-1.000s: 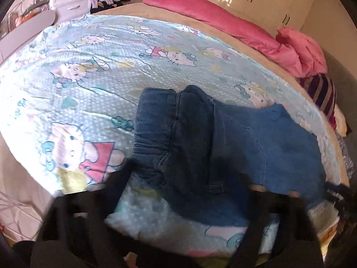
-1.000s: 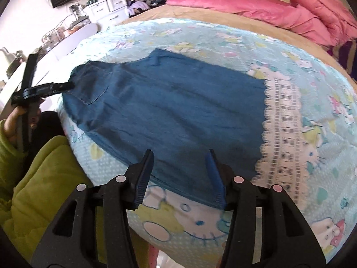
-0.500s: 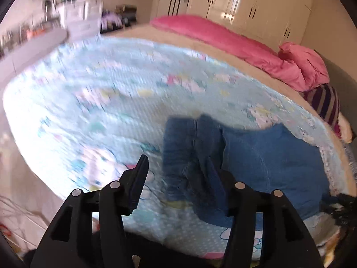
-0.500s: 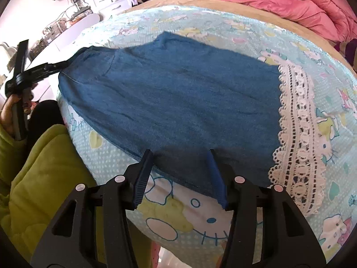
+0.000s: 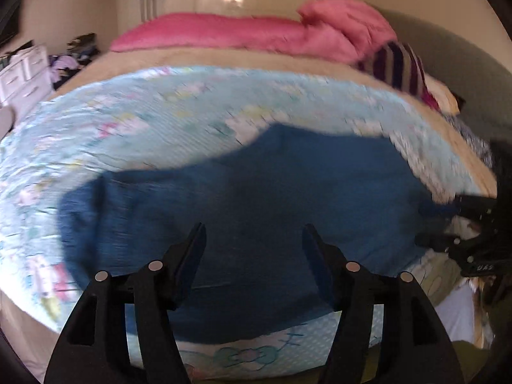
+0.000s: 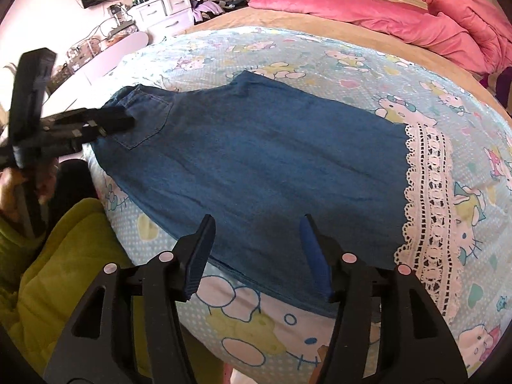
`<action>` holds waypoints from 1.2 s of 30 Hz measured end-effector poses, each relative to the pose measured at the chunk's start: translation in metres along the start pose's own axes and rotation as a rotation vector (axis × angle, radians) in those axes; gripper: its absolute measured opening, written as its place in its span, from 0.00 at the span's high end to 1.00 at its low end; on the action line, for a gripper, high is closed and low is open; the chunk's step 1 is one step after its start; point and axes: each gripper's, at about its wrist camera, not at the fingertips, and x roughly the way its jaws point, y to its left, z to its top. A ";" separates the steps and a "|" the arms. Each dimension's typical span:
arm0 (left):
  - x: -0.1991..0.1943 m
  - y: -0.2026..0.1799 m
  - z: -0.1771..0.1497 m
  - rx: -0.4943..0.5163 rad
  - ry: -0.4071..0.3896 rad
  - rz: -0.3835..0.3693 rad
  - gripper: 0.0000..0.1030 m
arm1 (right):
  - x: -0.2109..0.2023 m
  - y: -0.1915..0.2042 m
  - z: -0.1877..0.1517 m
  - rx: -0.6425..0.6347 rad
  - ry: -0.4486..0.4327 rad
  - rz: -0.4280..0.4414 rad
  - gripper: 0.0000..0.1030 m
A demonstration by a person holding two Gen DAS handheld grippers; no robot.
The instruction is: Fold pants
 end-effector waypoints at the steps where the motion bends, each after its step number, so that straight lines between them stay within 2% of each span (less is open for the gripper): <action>1: 0.006 -0.002 -0.003 0.009 0.021 -0.005 0.40 | 0.001 0.000 -0.001 -0.001 0.006 -0.001 0.53; 4: 0.029 -0.001 -0.013 0.013 0.098 0.006 0.40 | 0.007 -0.003 -0.004 0.005 0.034 -0.010 0.53; 6: 0.035 0.005 -0.016 -0.003 0.118 -0.009 0.40 | 0.012 -0.008 -0.009 0.023 0.059 -0.015 0.53; 10: 0.036 0.013 -0.019 -0.049 0.110 -0.055 0.40 | 0.012 -0.009 -0.017 0.037 0.055 -0.003 0.53; 14: 0.035 0.011 -0.018 -0.043 0.107 -0.048 0.40 | 0.009 -0.010 -0.014 0.041 0.052 0.002 0.53; 19: 0.035 0.013 -0.018 -0.058 0.093 -0.059 0.40 | -0.007 -0.020 -0.005 0.058 -0.006 -0.023 0.53; 27: 0.031 0.017 -0.020 -0.080 0.073 -0.068 0.40 | -0.031 -0.081 0.024 0.192 -0.107 -0.131 0.50; 33: 0.030 0.015 -0.019 -0.073 0.072 -0.058 0.40 | -0.029 -0.132 0.052 0.250 -0.122 -0.191 0.50; 36: 0.016 0.014 -0.012 -0.068 0.024 -0.052 0.40 | -0.022 -0.153 0.063 0.274 -0.109 -0.195 0.50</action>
